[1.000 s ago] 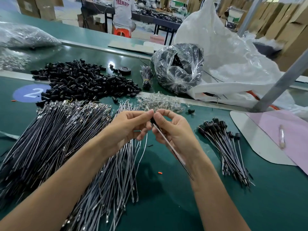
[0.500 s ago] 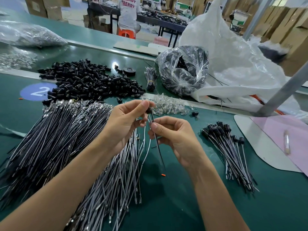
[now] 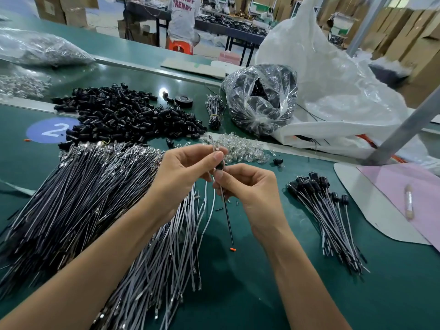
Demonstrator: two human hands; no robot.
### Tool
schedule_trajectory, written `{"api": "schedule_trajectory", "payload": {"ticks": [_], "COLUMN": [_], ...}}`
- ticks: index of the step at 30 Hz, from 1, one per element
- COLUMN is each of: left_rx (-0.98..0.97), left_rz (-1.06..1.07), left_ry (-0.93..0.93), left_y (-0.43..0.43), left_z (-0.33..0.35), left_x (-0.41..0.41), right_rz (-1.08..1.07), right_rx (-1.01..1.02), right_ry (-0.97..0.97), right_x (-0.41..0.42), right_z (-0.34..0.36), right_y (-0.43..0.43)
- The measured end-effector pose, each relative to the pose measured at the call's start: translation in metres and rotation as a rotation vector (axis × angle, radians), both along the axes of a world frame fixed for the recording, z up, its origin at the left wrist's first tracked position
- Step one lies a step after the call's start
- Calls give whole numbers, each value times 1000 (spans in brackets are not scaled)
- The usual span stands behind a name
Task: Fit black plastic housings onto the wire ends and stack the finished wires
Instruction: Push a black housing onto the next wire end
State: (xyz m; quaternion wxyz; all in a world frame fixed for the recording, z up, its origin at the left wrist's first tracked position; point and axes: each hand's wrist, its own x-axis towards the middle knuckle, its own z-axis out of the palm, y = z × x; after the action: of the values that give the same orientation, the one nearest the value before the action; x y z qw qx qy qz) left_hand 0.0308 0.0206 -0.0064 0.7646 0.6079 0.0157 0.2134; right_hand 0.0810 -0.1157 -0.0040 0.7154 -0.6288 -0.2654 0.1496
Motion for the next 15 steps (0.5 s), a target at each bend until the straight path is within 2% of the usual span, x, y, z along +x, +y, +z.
{"api": "schedule_trajectory", "payload": {"ticks": [7, 15], "left_rx": [-193, -250], "left_rz": [113, 59], "left_ry": [-42, -53], "left_y": [8, 12], "left_z": [8, 6], "left_x": [-3, -2], "right_rz": [-33, -17], "right_rx": [-79, -81], "right_ry": [-55, -64], "right_x": [1, 0], "right_z": [-2, 0], "right_y": [1, 0]}}
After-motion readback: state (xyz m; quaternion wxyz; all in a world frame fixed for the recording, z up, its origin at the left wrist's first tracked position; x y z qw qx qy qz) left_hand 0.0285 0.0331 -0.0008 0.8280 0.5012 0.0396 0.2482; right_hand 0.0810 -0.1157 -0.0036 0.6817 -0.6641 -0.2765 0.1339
